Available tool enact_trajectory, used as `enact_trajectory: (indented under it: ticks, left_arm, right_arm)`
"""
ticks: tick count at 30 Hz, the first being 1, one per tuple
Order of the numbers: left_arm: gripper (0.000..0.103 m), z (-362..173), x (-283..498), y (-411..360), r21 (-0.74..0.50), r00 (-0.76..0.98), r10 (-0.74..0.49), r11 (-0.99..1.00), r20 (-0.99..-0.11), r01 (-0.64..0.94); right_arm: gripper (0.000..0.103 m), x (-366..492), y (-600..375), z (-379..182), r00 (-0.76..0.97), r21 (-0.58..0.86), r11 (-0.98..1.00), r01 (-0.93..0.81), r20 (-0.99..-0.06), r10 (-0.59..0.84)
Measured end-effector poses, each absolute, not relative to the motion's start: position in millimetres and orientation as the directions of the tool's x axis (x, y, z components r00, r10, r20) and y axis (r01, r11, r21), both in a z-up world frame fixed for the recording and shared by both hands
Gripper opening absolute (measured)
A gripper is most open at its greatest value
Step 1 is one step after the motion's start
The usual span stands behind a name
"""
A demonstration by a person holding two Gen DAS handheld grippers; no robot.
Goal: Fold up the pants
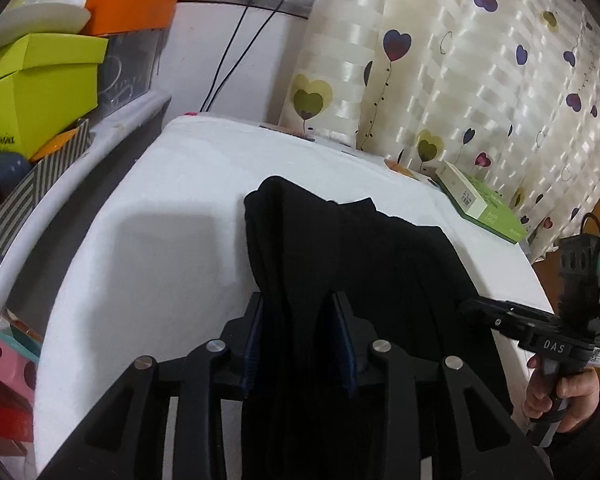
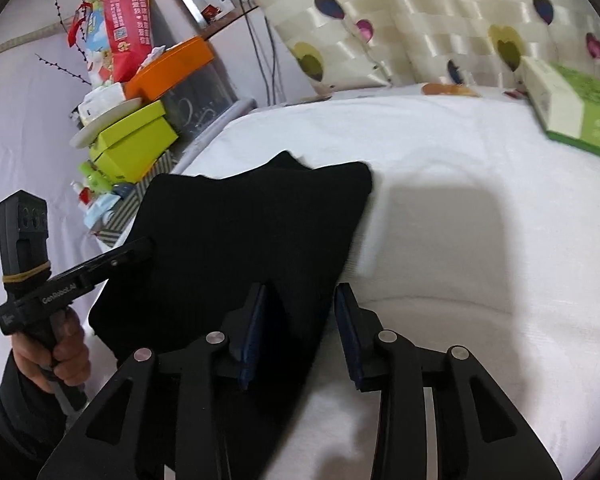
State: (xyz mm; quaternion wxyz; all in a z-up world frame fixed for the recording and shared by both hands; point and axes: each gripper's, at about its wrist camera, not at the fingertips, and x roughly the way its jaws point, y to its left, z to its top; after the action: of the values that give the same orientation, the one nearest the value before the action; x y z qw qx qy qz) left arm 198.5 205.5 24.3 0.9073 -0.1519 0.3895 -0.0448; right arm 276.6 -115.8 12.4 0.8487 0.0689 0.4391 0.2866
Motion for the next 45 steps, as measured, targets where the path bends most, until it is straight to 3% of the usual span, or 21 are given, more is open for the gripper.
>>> enact_trajectory:
  ticks: [7, 10, 15, 19, 28, 45]
  left_arm:
    - [0.034, 58, 158, 190, -0.225, 0.757, -0.116, 0.974, -0.643, -0.041]
    - [0.034, 65, 135, 170, -0.214, 0.769, -0.144, 0.977, -0.623, 0.009]
    - [0.034, 41, 126, 142, -0.096, 0.725, -0.085, 0.995, -0.684, 0.027]
    - [0.037, 28, 128, 138, -0.022, 0.731, -0.031, 1.000, -0.682, 0.022]
    - [0.037, 51, 96, 124, 0.004, 0.713, 0.065, 0.996, -0.699, -0.087]
    - [0.037, 30, 47, 88, -0.001, 0.668, 0.106, 0.988, -0.736, -0.157]
  right_arm:
    - [0.036, 216, -101, 47, 0.538, 0.191, 0.828, -0.528, -0.679, 0.499]
    - [0.036, 192, -88, 40, 0.517, 0.157, 0.798, -0.582, -0.686, 0.512]
    - [0.037, 180, -67, 14, 0.535, 0.029, 0.787, -0.616, -0.718, 0.445]
    - [0.037, 183, -66, 14, 0.534, 0.024, 0.790, -0.613, -0.724, 0.437]
    - [0.037, 144, -89, 39, 0.557, 0.038, 0.814, -0.580, -0.710, 0.430]
    - [0.037, 102, -99, 15, 0.527, 0.038, 0.835, -0.549, -0.760, 0.381]
